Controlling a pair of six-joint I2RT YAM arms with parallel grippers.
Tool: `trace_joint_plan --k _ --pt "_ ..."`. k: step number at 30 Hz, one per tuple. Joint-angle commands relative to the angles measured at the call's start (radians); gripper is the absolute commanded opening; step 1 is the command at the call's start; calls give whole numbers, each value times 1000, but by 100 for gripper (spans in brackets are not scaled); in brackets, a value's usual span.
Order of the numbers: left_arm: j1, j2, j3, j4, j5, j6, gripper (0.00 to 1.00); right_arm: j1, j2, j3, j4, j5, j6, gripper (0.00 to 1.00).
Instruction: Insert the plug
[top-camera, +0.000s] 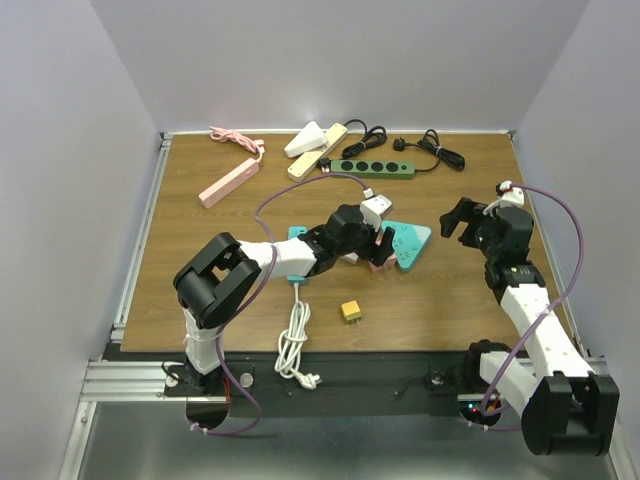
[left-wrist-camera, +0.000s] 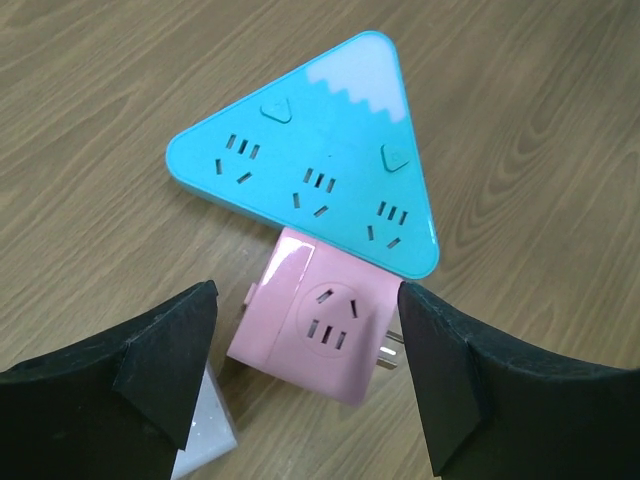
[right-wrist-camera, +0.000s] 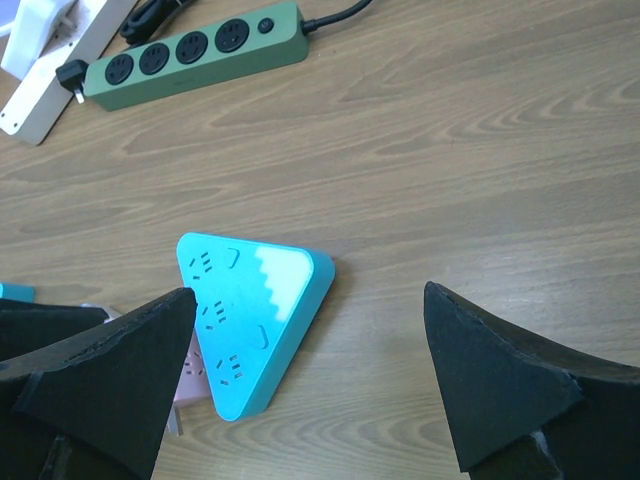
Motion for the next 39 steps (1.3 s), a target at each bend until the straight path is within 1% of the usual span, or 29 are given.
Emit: trace_joint_plan --k 1,3,6,13,20,26,30,32,34,37,39 --pt "0 -11 24 35 -73 26 85 3 8 43 23 -30 -12 100" --pt "0 -13 20 62 -84 37 86 3 11 43 21 -32 -12 100" --pt "0 10 46 47 -52 45 86 3 17 45 21 -32 -12 100" --pt "0 28 20 43 25 -1 86 3 11 59 20 -50 -8 100" --pt "0 2 -45 49 144 -119 86 5 -1 86 -29 -61 0 100" --pt "-1 -50 -132 127 249 -266 86 30 20 115 -60 -65 -11 100" --pt "-4 -110 -187 188 261 -293 86 77 43 124 -65 -76 -26 100" --pt "-3 -166 -203 181 232 -279 86 128 71 135 -68 -93 -46 100" --pt "6 -233 -213 139 189 -256 87 212 98 160 -83 -81 -76 100" --pt "35 -297 -227 86 167 -244 87 317 156 175 -100 -58 -116 100" --pt "71 -350 -243 40 157 -227 87 342 173 177 -98 -73 -126 99"
